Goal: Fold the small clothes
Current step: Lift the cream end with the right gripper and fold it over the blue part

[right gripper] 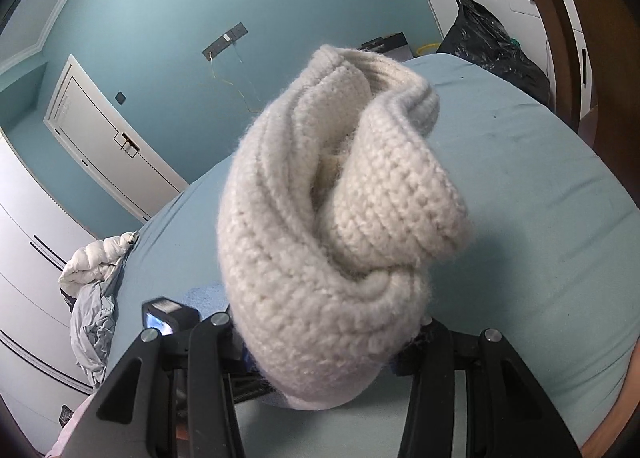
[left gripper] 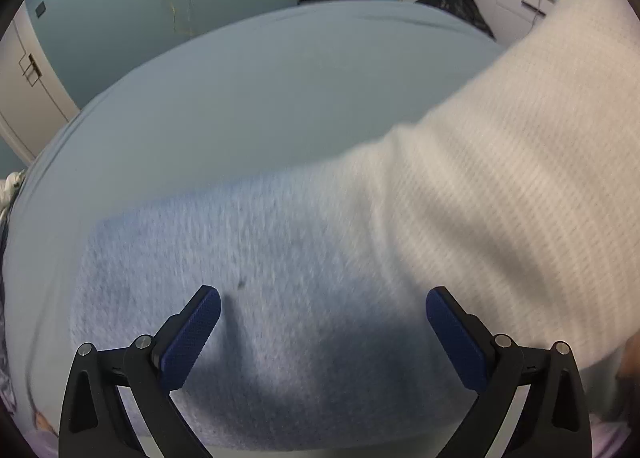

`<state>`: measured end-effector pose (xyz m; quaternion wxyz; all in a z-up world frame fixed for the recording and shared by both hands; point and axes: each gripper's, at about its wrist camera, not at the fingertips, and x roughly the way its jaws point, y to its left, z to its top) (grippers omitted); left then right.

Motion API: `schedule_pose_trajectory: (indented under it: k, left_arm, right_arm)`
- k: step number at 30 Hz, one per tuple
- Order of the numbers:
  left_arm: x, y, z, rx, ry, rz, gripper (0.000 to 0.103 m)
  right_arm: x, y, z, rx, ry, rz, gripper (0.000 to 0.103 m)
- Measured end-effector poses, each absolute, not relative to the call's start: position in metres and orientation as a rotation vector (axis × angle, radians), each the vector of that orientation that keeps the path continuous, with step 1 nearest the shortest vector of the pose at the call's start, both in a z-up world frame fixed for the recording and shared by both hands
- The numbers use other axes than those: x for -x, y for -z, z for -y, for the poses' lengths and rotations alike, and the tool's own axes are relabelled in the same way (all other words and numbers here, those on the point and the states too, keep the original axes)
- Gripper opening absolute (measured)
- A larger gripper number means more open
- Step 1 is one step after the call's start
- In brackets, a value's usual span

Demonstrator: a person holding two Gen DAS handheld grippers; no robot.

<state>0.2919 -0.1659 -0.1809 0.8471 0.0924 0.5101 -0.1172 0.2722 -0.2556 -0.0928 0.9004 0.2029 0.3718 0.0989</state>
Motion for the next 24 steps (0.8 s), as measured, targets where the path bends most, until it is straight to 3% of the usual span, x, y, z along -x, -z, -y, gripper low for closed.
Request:
schedule_pose_trajectory:
  k: [9,16,24]
  left_arm:
    - [-0.310,0.191,0.210,-0.340,0.278,-1.122,0.103]
    - [-0.366,0.158,0.196,-0.337,0.130,-1.038,0.103]
    - [-0.385,0.194,0.210,-0.349,0.073,-1.069,0.103]
  right_arm:
    - [-0.276,0.092,0.254,-0.388,-0.209,-0.770,0.041]
    - [-0.276,0.089,0.254,-0.388,-0.204,-0.749,0.041]
    - [-0.272,0.082,0.232,-0.296,-0.229,-0.726,0.041]
